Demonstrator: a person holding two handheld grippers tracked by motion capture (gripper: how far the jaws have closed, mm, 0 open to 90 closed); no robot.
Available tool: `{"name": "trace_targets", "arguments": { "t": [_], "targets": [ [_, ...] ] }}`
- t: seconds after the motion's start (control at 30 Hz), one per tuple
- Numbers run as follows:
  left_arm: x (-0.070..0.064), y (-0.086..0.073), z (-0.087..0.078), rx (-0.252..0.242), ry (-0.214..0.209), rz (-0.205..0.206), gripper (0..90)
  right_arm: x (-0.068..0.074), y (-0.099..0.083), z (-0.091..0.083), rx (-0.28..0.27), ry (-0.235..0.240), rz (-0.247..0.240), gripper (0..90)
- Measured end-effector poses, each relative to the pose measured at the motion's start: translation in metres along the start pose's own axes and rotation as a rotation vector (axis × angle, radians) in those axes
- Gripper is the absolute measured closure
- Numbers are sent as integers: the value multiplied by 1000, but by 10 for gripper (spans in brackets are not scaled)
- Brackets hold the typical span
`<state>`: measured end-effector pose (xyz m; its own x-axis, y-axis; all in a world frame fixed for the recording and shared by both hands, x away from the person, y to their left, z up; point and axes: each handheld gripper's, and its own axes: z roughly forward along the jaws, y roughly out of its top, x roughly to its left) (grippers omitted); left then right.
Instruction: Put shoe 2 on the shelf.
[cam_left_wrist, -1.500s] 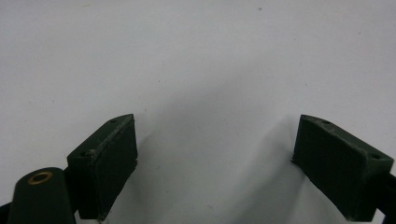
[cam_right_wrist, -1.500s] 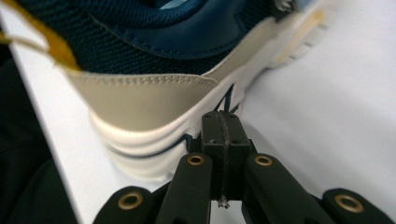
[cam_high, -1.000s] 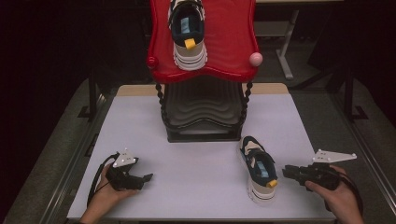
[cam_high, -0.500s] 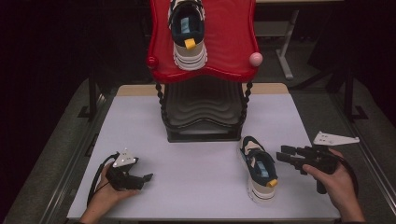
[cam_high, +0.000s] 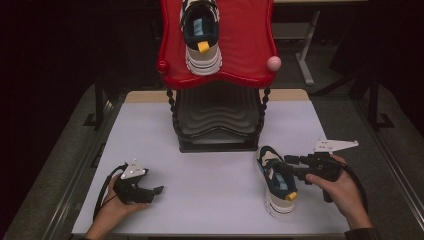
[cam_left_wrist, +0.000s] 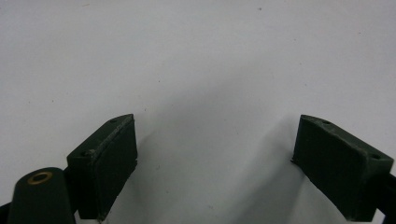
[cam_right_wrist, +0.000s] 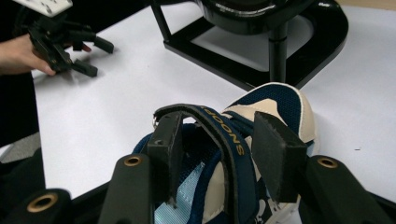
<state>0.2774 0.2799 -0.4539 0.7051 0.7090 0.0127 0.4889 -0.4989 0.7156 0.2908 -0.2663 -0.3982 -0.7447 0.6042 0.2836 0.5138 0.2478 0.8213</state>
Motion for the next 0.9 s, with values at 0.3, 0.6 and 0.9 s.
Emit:
{"name": "trace_targets", "arguments": {
  "t": [0.3, 0.6, 0.9],
  "targets": [
    [0, 0, 0, 3, -1, 1, 128, -3, 0, 14, 36, -14, -36, 608],
    [0, 0, 0, 2, 0, 0, 128, -5, 0, 11, 19, 8, -56, 655],
    [0, 0, 0, 1, 2, 2, 129, -4, 3, -2, -35, 13, -53, 659]
  ]
}}
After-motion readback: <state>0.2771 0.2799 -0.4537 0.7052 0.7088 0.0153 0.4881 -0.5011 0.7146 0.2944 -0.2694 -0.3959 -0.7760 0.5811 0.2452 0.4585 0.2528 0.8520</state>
